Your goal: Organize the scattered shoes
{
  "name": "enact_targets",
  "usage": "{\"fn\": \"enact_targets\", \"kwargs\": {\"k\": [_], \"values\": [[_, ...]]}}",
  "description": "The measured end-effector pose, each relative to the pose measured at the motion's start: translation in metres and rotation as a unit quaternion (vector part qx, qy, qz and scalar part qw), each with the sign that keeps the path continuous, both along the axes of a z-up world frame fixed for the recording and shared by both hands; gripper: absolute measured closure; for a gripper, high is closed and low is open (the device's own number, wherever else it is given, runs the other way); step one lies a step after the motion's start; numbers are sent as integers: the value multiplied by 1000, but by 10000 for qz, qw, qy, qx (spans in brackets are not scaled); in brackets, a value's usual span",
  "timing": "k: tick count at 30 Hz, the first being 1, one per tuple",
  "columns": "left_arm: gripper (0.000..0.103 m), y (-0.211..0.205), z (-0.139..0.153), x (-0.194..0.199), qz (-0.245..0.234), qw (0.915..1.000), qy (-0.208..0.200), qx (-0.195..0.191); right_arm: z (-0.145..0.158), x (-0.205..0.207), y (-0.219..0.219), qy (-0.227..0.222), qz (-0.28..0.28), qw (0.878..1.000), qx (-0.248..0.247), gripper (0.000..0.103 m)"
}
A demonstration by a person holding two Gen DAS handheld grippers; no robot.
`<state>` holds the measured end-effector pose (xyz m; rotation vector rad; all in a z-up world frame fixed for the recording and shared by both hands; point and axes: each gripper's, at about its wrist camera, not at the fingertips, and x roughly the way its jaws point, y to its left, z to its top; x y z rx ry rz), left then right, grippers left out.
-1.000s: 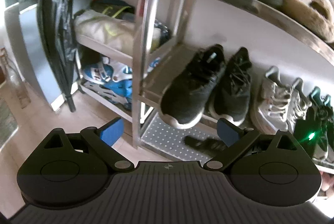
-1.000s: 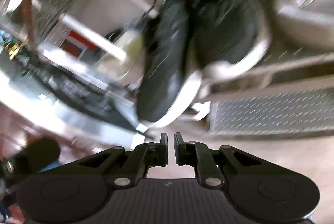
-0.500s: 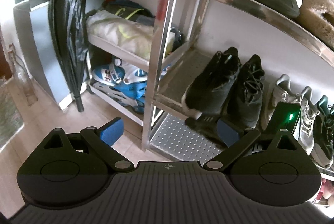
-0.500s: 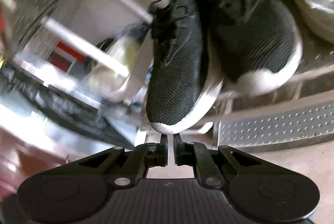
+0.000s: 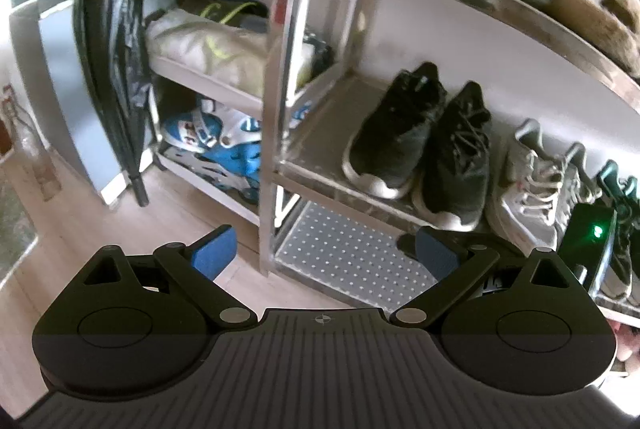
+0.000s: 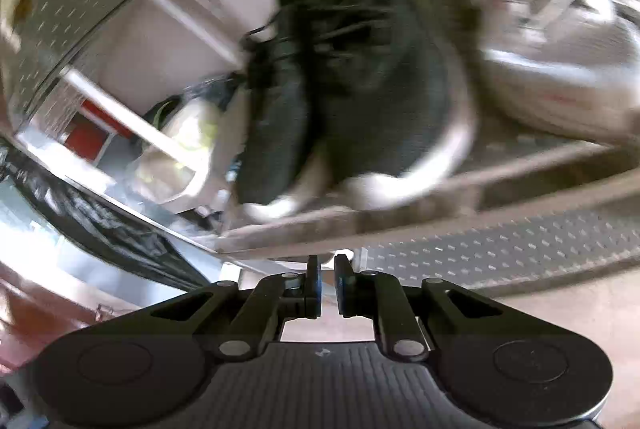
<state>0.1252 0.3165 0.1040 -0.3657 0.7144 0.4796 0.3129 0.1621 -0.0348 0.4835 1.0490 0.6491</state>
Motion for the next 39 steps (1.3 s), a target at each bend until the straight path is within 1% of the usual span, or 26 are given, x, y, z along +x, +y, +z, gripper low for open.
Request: {"fn": "enact_targets", "kwargs": {"k": [4,8,12,15,18,21,22,23,25,27,28,29,30,31,32,33,34,35,37,39], "values": [[4,-11,-2,6,-158,9998,106,46,-2,8,-19,-9,-103,9999,-54,89],[4,-16,-4,12,-193,9997,169,60,3,20,-18,-151,-113,9997,-138,90],[4,-20,-5,14,-241,9995,204,96,1,28,-19,-48,-46,9998,-181,89],[4,-23,-6,15,-308,9991,261,104,3,21,-22,-8,49,9998,-176,89],[4,-30,-7,15,-454,9983,334,117,7,10,-31,18,127,9995,-299,89],[4,-42,-8,17,-646,9969,393,205,17,-4,-49,-45,184,9980,-604,88],[4,-47,-9,17,-720,9962,416,243,23,-10,-61,-58,183,9972,-718,86],[4,-54,-9,18,-823,9953,435,273,29,-15,-73,-60,137,9967,-800,83],[4,-65,-9,19,-967,9939,441,290,39,-26,-97,-61,47,9955,-947,71],[4,-79,-8,18,-1168,9918,431,271,55,-37,-130,-19,-138,9943,-1061,65],[4,-85,-7,18,-1252,9909,421,254,63,-43,-147,4,-236,9934,-1124,59],[4,-92,-7,16,-1356,9897,410,222,70,-48,-160,23,-304,9926,-1175,55],[4,-100,-6,14,-1479,9881,399,172,85,-56,-183,55,-409,9913,-1252,47],[4,-107,-6,13,-1568,9867,394,138,102,-66,-208,75,-488,9901,-1313,33],[4,-115,-7,10,-1674,9850,410,115,112,-72,-222,66,-510,9895,-1351,26],[4,-126,-7,6,-1831,9821,439,90,119,-77,-233,48,-507,9890,-1389,16],[4,-137,-6,1,-1987,9790,450,68,133,-85,-249,12,-503,9881,-1452,13],[4,-148,-6,-4,-2088,9768,473,52,149,-95,-269,-33,-499,9871,-1521,12],[4,-169,-3,-12,-2183,9742,576,8,185,-119,-315,-131,-530,9848,-1651,3],[4,-189,5,-24,-2297,9711,638,-65,217,-143,-356,-255,-611,9812,-1813,1]]}}
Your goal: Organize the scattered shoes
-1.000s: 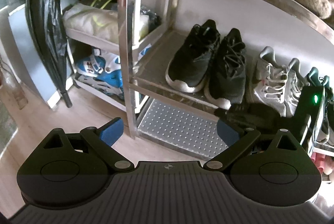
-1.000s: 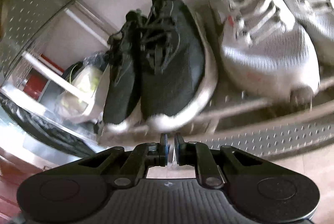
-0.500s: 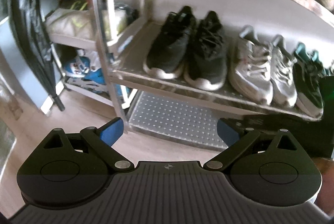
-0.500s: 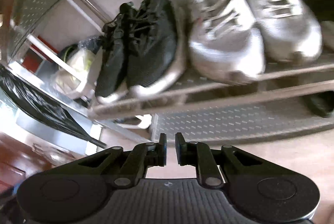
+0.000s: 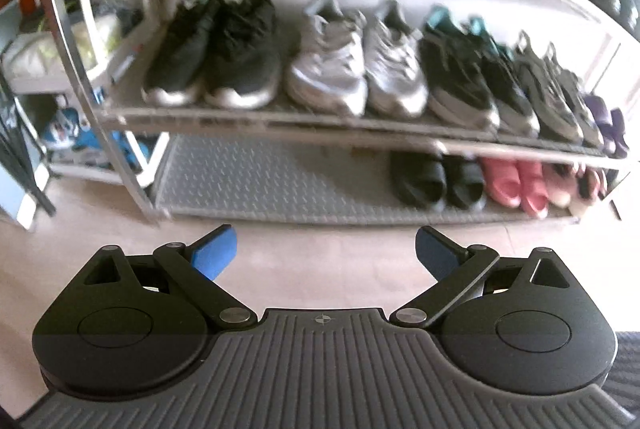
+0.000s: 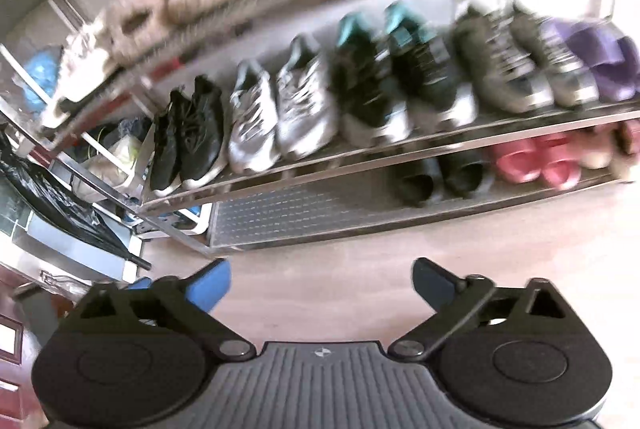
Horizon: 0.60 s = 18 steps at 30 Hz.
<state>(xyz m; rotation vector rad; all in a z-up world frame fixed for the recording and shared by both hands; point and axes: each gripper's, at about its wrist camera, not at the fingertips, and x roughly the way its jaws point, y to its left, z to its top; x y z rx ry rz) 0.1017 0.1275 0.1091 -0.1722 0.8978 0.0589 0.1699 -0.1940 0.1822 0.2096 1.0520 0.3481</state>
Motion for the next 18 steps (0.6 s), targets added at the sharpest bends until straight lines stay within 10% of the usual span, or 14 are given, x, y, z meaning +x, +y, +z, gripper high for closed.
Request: {"fn": "enact_targets", "kwargs": {"k": [9,18], "values": [[1,-82,80,-82,-790,9945,-432,537,87,-126,-94,-1350,179,9738,-1821,1],[1,-109,64,-140,-511,9941,-769,574,-7,-156,-114,-2252,-456,9665,-1145,1]]}}
